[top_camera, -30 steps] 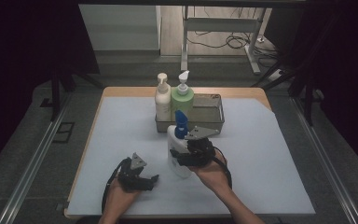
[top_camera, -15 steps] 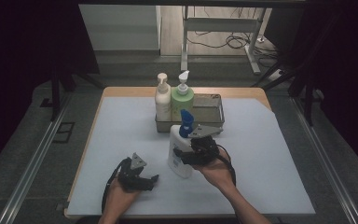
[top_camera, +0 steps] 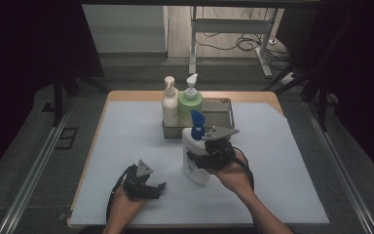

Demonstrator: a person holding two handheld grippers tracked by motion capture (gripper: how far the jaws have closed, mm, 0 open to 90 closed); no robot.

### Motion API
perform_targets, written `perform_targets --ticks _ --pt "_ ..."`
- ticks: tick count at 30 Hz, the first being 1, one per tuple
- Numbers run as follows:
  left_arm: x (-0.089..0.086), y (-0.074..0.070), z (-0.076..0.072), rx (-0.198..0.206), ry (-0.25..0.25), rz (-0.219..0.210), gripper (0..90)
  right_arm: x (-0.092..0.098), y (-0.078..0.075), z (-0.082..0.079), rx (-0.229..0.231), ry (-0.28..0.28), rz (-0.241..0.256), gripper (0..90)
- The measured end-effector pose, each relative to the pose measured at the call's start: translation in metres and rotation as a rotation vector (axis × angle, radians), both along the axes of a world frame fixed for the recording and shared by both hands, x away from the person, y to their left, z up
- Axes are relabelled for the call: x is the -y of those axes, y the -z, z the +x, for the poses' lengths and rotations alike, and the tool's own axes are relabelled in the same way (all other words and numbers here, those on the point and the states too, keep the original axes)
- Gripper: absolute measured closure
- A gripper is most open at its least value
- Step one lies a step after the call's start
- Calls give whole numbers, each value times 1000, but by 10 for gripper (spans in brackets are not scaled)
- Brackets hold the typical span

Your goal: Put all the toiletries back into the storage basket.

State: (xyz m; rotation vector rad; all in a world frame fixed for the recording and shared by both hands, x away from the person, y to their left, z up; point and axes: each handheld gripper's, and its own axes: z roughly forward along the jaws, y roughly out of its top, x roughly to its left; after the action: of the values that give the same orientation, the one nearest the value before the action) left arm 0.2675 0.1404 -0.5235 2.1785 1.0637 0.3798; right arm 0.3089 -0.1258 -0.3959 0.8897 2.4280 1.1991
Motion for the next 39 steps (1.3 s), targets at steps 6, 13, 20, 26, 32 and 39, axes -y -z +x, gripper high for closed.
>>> perform_targets --ticks 6,13,20,26,32,39 --pt "0 0 0 -1 0 1 120 8 -6 4 -9 12 4 400" --pt "0 0 0 0 1 1 120 20 -16 11 -10 37 0 400" --pt "0 0 0 -1 2 1 120 32 -31 18 4 67 9 401" --pt "0 0 0 1 1 1 120 41 -42 25 19 97 15 401" --pt "0 0 0 0 1 0 120 48 -52 34 38 132 11 401" --pt "0 0 0 -2 2 1 120 53 -64 44 56 168 18 402"
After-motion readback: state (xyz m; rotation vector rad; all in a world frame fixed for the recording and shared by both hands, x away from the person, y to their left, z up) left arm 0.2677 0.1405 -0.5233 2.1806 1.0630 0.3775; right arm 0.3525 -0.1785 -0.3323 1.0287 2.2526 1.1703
